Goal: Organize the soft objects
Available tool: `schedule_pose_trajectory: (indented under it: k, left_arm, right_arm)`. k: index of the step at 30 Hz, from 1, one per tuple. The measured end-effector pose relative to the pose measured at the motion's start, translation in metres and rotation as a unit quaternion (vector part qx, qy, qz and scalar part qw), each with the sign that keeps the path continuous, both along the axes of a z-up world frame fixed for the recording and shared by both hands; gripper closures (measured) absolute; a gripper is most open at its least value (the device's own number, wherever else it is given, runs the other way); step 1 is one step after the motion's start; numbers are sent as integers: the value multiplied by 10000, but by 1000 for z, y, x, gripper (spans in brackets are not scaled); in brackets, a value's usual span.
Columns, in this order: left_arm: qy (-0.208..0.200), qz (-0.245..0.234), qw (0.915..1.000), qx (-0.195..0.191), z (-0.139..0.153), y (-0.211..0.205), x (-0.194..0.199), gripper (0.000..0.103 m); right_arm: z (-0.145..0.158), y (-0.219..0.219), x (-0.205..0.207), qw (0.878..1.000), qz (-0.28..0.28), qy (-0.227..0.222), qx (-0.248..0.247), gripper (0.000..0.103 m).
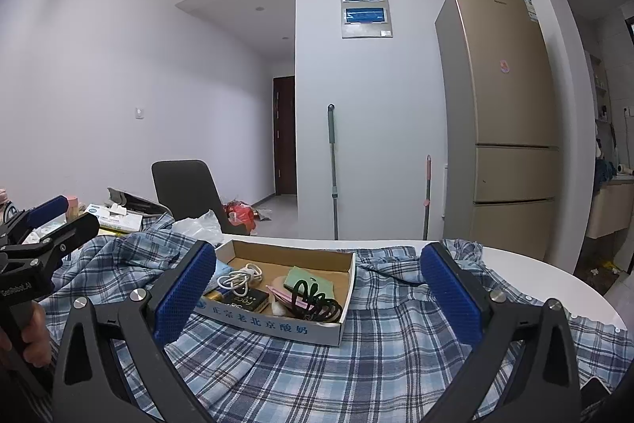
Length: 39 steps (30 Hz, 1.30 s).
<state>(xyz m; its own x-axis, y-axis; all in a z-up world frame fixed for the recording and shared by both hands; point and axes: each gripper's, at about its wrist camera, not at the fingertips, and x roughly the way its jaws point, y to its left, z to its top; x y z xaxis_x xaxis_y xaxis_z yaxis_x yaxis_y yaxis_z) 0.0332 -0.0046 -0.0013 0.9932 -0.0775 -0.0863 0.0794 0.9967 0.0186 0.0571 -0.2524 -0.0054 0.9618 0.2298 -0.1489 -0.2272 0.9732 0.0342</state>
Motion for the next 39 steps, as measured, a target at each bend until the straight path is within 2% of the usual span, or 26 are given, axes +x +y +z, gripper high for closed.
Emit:
schedule_pose_trajectory:
  k: [10,39]
  left_arm:
    - [-25,127,9999,-80,0,3,-1,0]
    - [-50,64,10000,7,-2,1,1,0]
  right_arm:
    - [0,-1,-1,10000,5,6,18,0]
    - [-1,-3,0,10000,-35,0,15,0]
